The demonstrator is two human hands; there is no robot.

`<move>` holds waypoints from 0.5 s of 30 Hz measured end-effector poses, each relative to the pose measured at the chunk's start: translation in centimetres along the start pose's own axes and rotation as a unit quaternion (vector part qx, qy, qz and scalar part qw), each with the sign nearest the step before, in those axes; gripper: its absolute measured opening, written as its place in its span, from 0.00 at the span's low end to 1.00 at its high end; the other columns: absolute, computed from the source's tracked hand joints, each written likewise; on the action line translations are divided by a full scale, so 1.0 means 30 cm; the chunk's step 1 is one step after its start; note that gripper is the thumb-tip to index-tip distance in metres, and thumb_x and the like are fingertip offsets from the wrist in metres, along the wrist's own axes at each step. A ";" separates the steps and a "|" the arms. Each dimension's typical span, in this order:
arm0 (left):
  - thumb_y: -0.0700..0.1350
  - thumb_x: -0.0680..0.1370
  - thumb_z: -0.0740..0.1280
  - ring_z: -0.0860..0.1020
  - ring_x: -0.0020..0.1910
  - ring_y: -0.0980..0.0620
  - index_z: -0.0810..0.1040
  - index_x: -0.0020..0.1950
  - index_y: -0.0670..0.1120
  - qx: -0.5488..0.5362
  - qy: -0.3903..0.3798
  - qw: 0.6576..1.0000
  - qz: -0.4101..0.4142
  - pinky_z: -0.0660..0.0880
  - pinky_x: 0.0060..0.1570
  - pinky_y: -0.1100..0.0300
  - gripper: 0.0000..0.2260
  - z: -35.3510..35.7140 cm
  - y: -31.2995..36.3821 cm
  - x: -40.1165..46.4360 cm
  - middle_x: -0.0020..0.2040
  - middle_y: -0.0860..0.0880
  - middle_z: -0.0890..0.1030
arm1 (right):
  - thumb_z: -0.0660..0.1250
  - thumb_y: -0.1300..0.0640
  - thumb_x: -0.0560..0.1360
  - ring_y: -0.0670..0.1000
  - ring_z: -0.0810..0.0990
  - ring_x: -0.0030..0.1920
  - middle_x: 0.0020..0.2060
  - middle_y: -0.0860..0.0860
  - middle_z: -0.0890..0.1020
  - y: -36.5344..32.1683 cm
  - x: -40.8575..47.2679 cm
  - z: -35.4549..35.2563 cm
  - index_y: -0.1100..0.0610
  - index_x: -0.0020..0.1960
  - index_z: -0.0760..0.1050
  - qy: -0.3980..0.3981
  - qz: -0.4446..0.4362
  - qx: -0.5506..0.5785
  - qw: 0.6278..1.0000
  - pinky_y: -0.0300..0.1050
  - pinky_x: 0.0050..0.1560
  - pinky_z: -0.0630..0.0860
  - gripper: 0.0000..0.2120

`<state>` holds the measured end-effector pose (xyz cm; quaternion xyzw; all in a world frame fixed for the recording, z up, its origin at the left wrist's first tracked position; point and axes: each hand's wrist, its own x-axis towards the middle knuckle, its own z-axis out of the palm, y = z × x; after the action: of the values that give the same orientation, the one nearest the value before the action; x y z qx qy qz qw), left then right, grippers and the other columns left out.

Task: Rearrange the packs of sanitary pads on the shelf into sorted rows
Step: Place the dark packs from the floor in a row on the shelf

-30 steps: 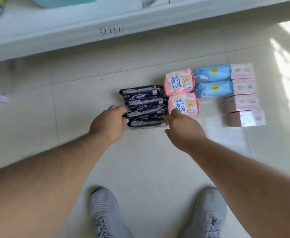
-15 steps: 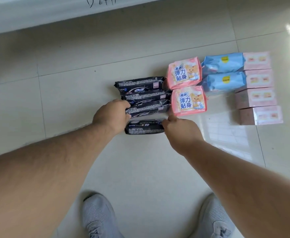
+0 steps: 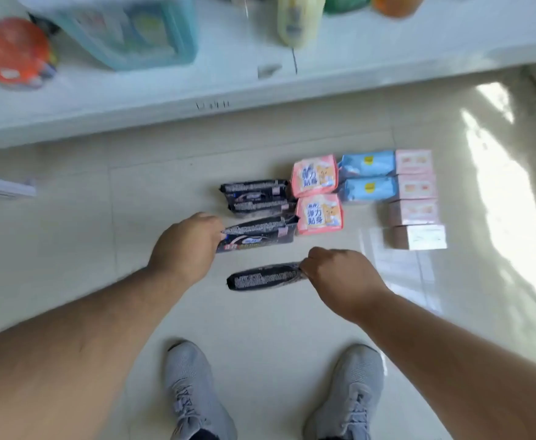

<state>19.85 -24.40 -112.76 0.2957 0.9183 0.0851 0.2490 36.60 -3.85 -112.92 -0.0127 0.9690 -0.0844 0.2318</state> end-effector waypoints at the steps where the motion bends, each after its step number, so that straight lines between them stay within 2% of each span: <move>1: 0.45 0.79 0.62 0.77 0.40 0.40 0.79 0.44 0.46 -0.008 0.006 1.000 0.001 0.75 0.39 0.51 0.08 -0.085 0.023 -0.043 0.44 0.47 0.77 | 0.77 0.64 0.56 0.54 0.74 0.23 0.29 0.48 0.73 0.000 -0.047 -0.081 0.51 0.35 0.77 0.000 -0.005 -0.007 1.000 0.40 0.22 0.56 0.13; 3: 0.48 0.78 0.60 0.79 0.40 0.39 0.79 0.45 0.46 -0.014 0.017 1.000 -0.001 0.77 0.40 0.49 0.10 -0.267 0.074 -0.131 0.45 0.47 0.79 | 0.77 0.63 0.58 0.54 0.74 0.24 0.30 0.48 0.73 0.000 -0.142 -0.266 0.50 0.36 0.77 0.010 -0.014 -0.005 1.000 0.41 0.21 0.59 0.13; 5: 0.43 0.76 0.63 0.79 0.40 0.39 0.79 0.45 0.47 -0.003 0.029 1.000 -0.003 0.78 0.40 0.48 0.06 -0.479 0.137 -0.214 0.45 0.47 0.78 | 0.76 0.62 0.63 0.54 0.77 0.27 0.33 0.48 0.76 0.005 -0.234 -0.496 0.51 0.39 0.78 0.032 -0.018 0.014 0.999 0.42 0.21 0.65 0.10; 7: 0.42 0.76 0.62 0.79 0.39 0.39 0.78 0.45 0.47 -0.003 0.055 0.999 0.002 0.78 0.40 0.48 0.05 -0.745 0.222 -0.313 0.45 0.47 0.78 | 0.71 0.61 0.68 0.55 0.79 0.32 0.37 0.48 0.79 0.002 -0.334 -0.782 0.50 0.43 0.79 0.059 -0.014 0.020 0.998 0.45 0.24 0.72 0.07; 9: 0.47 0.75 0.57 0.79 0.40 0.39 0.78 0.44 0.46 -0.028 0.089 0.996 0.011 0.78 0.40 0.48 0.10 -1.026 0.320 -0.432 0.43 0.48 0.78 | 0.66 0.60 0.73 0.56 0.80 0.36 0.40 0.49 0.79 -0.009 -0.443 -1.080 0.50 0.46 0.78 0.085 -0.018 0.017 0.996 0.49 0.31 0.77 0.06; 12: 0.50 0.76 0.55 0.77 0.40 0.41 0.78 0.45 0.46 -0.048 0.139 0.989 0.014 0.77 0.40 0.49 0.13 -1.397 0.437 -0.611 0.42 0.49 0.75 | 0.61 0.56 0.79 0.56 0.81 0.44 0.47 0.49 0.78 -0.060 -0.609 -1.509 0.50 0.52 0.79 0.083 -0.051 0.002 0.995 0.51 0.42 0.78 0.08; 15: 0.49 0.78 0.57 0.78 0.44 0.43 0.79 0.49 0.47 -0.044 0.186 0.982 0.014 0.77 0.43 0.49 0.13 -1.690 0.507 -0.796 0.46 0.48 0.78 | 0.62 0.53 0.80 0.55 0.81 0.46 0.47 0.49 0.79 -0.140 -0.773 -1.863 0.50 0.51 0.81 0.131 -0.074 0.027 0.988 0.51 0.44 0.77 0.08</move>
<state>18.48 -26.53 -54.75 0.2766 0.9397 0.1820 0.0857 32.01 2.31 -52.75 -0.0673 0.9847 -0.1284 0.0962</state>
